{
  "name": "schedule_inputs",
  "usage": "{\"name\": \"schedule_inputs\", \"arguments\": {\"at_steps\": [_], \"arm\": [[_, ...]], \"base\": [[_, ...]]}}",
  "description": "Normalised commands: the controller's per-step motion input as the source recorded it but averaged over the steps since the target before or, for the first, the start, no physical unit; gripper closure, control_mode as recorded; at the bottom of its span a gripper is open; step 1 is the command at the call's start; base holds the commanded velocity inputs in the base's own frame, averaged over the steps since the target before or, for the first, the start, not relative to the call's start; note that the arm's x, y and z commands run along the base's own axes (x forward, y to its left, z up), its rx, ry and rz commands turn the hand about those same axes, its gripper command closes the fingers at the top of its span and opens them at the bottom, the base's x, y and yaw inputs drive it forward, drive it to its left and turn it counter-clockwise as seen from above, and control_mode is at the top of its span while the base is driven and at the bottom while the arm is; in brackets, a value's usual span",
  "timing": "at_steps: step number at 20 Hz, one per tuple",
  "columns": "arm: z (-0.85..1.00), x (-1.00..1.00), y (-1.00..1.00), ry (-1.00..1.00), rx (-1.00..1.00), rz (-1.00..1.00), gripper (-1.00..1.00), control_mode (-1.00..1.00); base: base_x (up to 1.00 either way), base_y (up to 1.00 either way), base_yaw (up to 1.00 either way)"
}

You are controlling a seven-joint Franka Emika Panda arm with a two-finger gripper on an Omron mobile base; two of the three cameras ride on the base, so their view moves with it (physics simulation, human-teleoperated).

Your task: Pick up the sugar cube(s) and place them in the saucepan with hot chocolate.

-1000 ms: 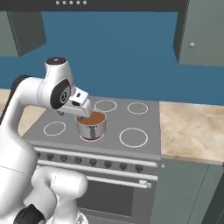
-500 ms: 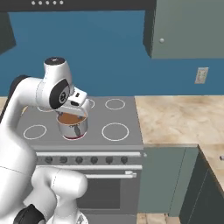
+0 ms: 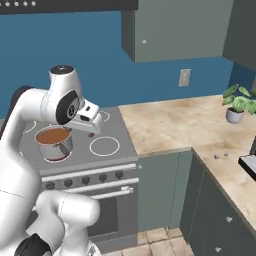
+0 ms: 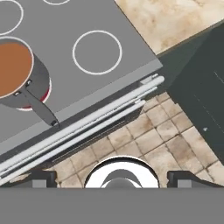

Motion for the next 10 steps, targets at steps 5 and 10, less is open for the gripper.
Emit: {"name": "schedule_inputs", "arguments": {"at_steps": [5,10], "arm": [[0.0,0.0,0.0,0.0,0.0,0.0,-1.0,1.0],[0.0,0.0,0.0,0.0,0.0,0.0,-1.0,1.0]], "base": [[0.45,-0.42,-0.24],[0.59,-0.57,-0.04]]}}
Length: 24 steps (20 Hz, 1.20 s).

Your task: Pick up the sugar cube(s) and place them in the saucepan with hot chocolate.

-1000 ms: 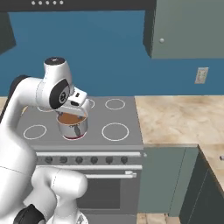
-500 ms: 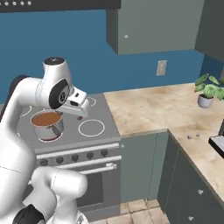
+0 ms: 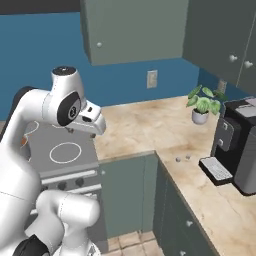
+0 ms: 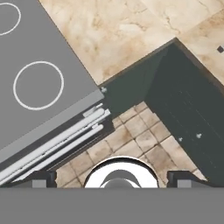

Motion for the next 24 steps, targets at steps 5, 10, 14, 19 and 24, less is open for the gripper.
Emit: {"name": "schedule_inputs", "arguments": {"at_steps": [5,10,14,19,24], "arm": [[0.0,0.0,0.0,0.0,0.0,0.0,-1.0,1.0],[0.0,0.0,0.0,0.0,0.0,0.0,-1.0,1.0],[0.0,0.0,0.0,0.0,0.0,0.0,-1.0,1.0],[0.0,0.0,0.0,0.0,0.0,0.0,-1.0,1.0],[0.0,0.0,0.0,0.0,0.0,0.0,-1.0,1.0]], "base": [[0.41,-0.48,0.0],[0.37,-0.04,-0.04],[0.53,0.0,0.0],[1.0,0.0,0.18],[0.87,-0.2,0.38]]}}
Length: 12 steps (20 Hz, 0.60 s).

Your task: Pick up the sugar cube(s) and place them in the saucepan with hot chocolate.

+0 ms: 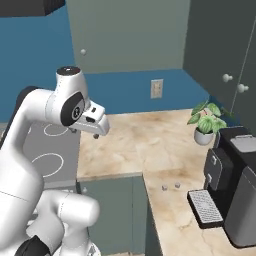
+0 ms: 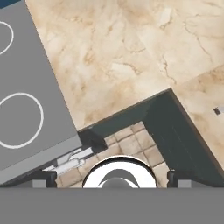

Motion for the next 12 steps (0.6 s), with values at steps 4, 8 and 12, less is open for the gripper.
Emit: {"name": "schedule_inputs", "arguments": {"at_steps": [4,8,12], "arm": [[0.0,0.0,0.0,0.0,0.0,0.0,-1.0,1.0],[0.0,0.0,0.0,0.0,0.0,0.0,-1.0,1.0],[0.0,0.0,0.0,0.0,0.0,0.0,-1.0,1.0]], "base": [[0.52,-0.21,0.39],[0.82,-0.27,0.3],[0.39,-0.28,0.28]]}}
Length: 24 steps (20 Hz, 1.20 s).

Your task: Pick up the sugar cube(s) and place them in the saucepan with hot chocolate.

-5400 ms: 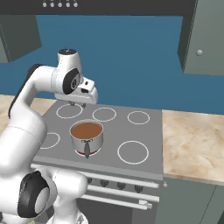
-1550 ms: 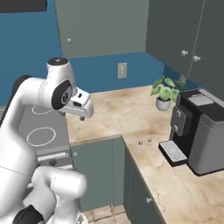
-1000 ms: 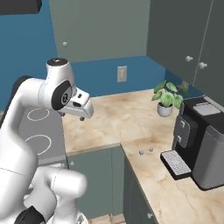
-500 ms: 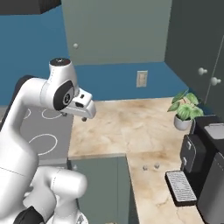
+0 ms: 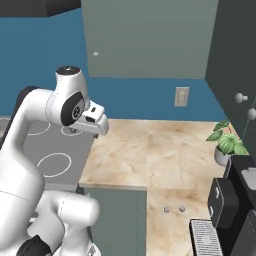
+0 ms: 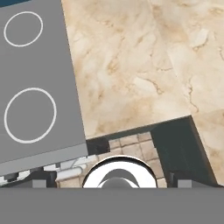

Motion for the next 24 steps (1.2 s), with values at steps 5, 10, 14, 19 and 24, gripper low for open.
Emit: {"name": "schedule_inputs", "arguments": {"at_steps": [5,10,14,19,24], "arm": [[0.0,0.0,0.0,0.0,0.0,0.0,-1.0,1.0],[0.0,0.0,0.0,0.0,0.0,0.0,-1.0,1.0],[0.0,0.0,0.0,0.0,0.0,0.0,-1.0,1.0],[0.0,0.0,0.0,0.0,0.0,0.0,-1.0,1.0],[0.0,0.0,0.0,0.0,0.0,0.0,-1.0,1.0]], "base": [[0.38,-0.39,0.17],[0.21,-0.19,0.06],[0.04,0.0,0.15],[0.58,-0.05,0.25],[0.09,-0.12,0.04]]}}
